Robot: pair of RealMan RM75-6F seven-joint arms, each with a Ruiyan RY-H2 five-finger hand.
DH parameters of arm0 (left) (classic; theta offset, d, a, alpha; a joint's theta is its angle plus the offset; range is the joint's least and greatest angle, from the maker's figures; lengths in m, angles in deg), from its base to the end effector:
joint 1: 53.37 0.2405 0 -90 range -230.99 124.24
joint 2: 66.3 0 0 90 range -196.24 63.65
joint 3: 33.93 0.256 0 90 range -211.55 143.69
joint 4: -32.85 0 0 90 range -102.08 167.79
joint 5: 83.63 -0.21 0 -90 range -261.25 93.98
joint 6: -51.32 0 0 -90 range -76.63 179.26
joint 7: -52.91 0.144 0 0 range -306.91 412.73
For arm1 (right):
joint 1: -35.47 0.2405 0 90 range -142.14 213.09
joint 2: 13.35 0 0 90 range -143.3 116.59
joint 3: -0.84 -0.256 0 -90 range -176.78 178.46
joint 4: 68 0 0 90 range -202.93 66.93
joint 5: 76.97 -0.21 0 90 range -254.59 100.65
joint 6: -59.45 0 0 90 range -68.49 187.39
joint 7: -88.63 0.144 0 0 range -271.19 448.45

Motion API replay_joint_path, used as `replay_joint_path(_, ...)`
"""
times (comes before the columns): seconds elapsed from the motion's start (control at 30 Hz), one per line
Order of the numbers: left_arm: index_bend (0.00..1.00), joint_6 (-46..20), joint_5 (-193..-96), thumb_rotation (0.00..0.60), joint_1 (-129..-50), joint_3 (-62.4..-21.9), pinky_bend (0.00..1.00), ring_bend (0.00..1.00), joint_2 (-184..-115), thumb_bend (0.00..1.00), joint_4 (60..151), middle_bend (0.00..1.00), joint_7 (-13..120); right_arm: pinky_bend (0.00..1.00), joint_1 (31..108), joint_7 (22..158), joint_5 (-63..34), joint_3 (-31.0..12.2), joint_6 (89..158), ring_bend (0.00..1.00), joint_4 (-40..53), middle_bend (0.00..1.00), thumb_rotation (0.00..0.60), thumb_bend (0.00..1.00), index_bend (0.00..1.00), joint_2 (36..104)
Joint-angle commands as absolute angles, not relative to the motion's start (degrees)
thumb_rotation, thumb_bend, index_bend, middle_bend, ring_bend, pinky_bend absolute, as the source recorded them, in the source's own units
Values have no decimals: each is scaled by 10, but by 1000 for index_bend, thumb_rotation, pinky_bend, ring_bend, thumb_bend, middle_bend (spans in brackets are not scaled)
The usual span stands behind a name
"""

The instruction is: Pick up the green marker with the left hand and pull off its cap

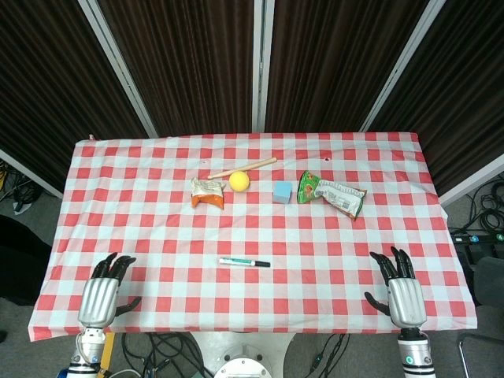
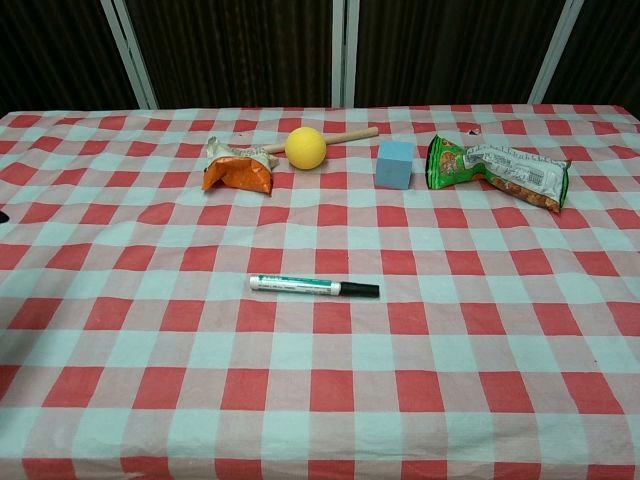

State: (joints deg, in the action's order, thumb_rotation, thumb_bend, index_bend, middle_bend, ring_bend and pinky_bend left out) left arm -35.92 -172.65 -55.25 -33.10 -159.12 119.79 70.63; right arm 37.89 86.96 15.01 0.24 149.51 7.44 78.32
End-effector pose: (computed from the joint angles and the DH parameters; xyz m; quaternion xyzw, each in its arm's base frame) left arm -0.2542 0.1491 0.0089 -0.5930 -0.4238 -0.4070 0.5505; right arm -0.2915 -0.1585 0.0289 0.5743 -0.4103 0.4543 0.5436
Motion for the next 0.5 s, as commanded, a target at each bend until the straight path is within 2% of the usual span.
replay_joint_path(0.03, 203, -361, -1728, 600, -553, -332, 190, 105, -1592, 64, 1197, 216, 705, 0, 379, 870, 150, 2, 1495, 0, 73, 235, 600, 26, 161, 784)
replay_joint_path(0.5, 203, -329, -1727, 600, -584, -349, 215, 107, -1584, 66, 1243, 215, 733, 0, 382, 865, 145, -14, 1505, 0, 98, 235, 600, 26, 161, 767)
